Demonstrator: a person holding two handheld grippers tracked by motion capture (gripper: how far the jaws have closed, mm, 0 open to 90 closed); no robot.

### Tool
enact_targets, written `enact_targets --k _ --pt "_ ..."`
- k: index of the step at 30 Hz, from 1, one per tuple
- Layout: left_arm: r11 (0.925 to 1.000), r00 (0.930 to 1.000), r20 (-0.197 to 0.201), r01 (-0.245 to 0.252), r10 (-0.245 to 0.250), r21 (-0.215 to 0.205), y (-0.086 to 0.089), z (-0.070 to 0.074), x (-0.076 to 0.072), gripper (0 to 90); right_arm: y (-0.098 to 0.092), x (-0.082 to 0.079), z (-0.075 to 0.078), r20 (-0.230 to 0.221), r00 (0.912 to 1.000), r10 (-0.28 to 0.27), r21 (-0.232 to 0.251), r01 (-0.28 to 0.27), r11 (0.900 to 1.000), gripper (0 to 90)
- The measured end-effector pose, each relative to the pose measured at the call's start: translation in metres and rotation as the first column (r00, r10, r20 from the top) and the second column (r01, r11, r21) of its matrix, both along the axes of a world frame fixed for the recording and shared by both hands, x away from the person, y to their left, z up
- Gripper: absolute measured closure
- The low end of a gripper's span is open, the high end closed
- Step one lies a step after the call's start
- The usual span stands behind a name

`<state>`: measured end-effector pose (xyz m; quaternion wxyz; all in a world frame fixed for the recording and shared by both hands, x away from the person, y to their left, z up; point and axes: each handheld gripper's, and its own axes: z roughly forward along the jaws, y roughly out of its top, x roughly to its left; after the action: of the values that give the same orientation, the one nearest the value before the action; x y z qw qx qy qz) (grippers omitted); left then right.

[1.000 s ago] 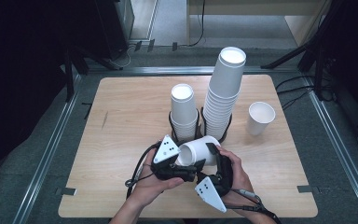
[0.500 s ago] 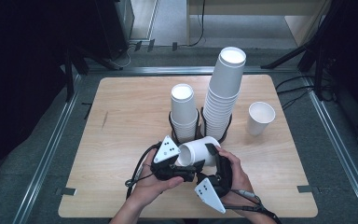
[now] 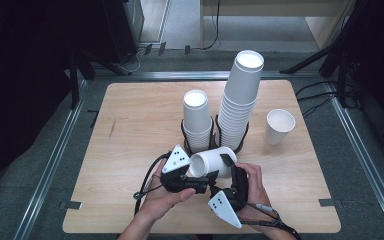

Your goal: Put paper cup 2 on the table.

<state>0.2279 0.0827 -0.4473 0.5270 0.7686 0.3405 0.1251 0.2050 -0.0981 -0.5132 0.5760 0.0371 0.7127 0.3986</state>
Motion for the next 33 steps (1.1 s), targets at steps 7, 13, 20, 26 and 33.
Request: enact_targets --k 7,13,20,26,33 --pt "0.9998 0.9992 0.038 -0.016 0.016 0.008 0.002 0.001 -0.002 23.3 -0.001 0.0 0.005 -0.065 0.9978 0.007 0.067 -0.002 0.998 4.3" --pt "0.9992 0.9972 0.063 -0.041 0.041 -0.004 0.006 0.003 -0.001 23.4 -0.004 0.0 0.008 -0.087 0.9962 0.007 0.106 0.002 0.994 2.3" --pt "0.9946 0.9848 0.143 -0.091 0.098 -0.049 0.014 0.008 -0.004 23.3 -0.005 -0.003 0.014 -0.11 0.9936 0.026 0.165 -0.008 0.986 2.3" --pt "0.99 0.9766 0.181 -0.1 0.116 -0.1 0.022 0.012 -0.006 23.3 -0.009 -0.005 0.024 -0.161 0.9853 0.057 0.268 -0.012 0.963 2.3" --pt "0.9877 0.9706 0.203 -0.107 0.129 -0.114 0.024 0.013 -0.006 23.2 -0.013 -0.005 0.033 -0.193 0.9787 0.071 0.359 0.003 0.933 3.0"
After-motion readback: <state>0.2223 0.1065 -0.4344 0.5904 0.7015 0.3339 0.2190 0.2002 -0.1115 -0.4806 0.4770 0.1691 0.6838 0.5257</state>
